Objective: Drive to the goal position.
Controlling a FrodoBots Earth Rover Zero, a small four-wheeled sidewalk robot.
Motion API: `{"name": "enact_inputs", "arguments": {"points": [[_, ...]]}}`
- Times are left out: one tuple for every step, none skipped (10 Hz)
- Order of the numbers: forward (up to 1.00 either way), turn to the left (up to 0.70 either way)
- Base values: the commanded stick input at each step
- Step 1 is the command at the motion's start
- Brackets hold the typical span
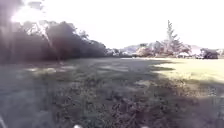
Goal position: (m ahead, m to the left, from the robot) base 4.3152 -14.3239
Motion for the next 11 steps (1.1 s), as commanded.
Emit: {"name": "enact_inputs", "arguments": {"points": [[1.00, -0.40], [1.00, -0.40], [1.00, -0.40], [1.00, -0.40], [1.00, -0.40], [1.00, -0.40], [1.00, -0.40], [1.00, -0.40], [1.00, -0.40], [1.00, -0.40], [1.00, -0.40]]}}
